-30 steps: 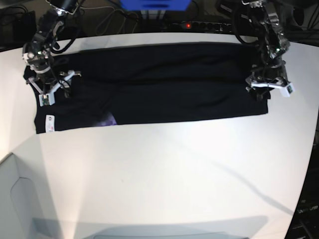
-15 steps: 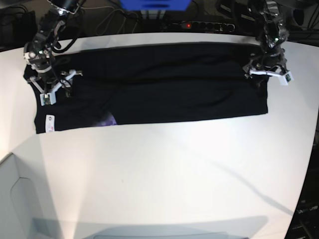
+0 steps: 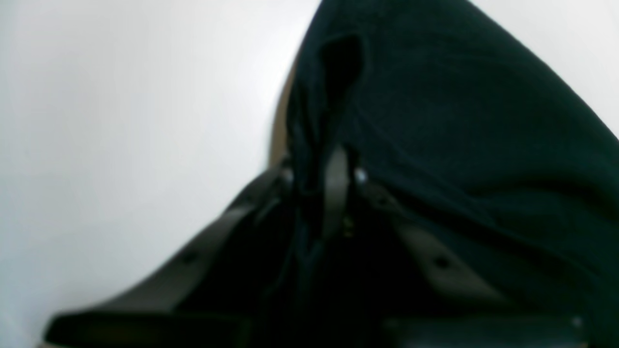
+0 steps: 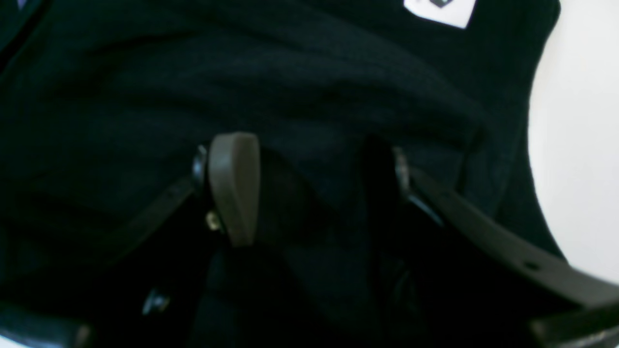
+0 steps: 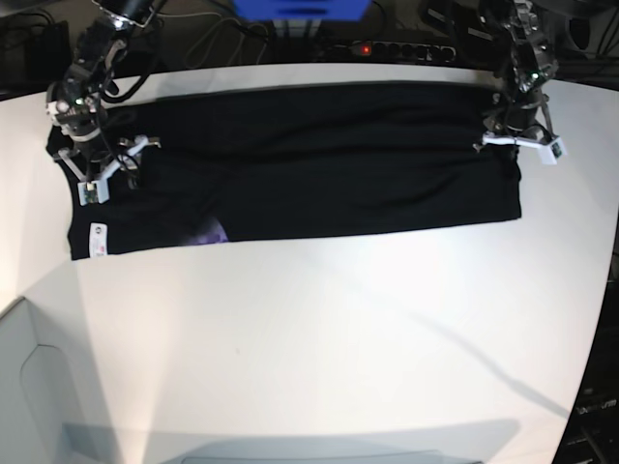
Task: Fold the T-shirt properly
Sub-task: 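Fold the strip end with the left gripper toward the right gripper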
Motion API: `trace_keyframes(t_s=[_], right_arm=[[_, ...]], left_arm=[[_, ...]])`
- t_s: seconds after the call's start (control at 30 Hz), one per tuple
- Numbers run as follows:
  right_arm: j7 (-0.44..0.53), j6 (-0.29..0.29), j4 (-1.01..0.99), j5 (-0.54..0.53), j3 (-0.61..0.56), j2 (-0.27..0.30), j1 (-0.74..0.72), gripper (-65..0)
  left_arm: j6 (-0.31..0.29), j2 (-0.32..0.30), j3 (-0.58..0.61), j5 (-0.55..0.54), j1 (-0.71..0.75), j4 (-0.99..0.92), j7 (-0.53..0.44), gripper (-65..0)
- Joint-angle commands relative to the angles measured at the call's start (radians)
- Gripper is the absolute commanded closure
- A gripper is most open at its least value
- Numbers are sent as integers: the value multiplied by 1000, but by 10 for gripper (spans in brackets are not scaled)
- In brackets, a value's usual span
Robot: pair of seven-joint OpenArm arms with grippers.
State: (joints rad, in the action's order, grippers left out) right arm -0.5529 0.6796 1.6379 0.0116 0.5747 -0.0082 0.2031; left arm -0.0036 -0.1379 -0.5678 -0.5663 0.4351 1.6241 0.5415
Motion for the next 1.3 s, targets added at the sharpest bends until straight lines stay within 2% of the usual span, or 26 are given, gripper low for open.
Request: trace_keyframes(t_s=[0.0, 0.27, 0.4, 0.47, 0.63, 0.8, 1.07, 1.17, 1.27], right_arm=[[17, 2, 17, -12, 0, 9, -6, -348], [17, 2, 15, -12, 0, 9, -9, -348], [17, 2, 17, -12, 0, 9, -9, -348], [17, 2, 17, -12, 0, 9, -9, -348], [17, 2, 17, -12, 0, 9, -11, -348], [17, 2, 18, -12, 0, 9, -11, -348], [17, 2, 18, -12, 0, 9, -11, -348], [17, 2, 18, -12, 0, 9, -11, -348], [17, 2, 18, -12, 0, 9, -11, -348]], left_arm=[[4, -9, -7, 10, 6, 17, 5, 0], [14, -1, 1, 10, 60, 224, 5, 0], [9, 63, 10, 21, 94, 357, 7, 0], [14, 74, 48, 21, 106, 382, 7, 0], [17, 79, 237, 22, 107, 381, 5, 0], [17, 71, 493, 25, 58, 379, 1, 0], [17, 85, 860, 263, -74, 356, 2, 0], [18, 106, 925, 276, -123, 307, 5, 0], [18, 131, 931, 276, -152, 252, 5, 0]])
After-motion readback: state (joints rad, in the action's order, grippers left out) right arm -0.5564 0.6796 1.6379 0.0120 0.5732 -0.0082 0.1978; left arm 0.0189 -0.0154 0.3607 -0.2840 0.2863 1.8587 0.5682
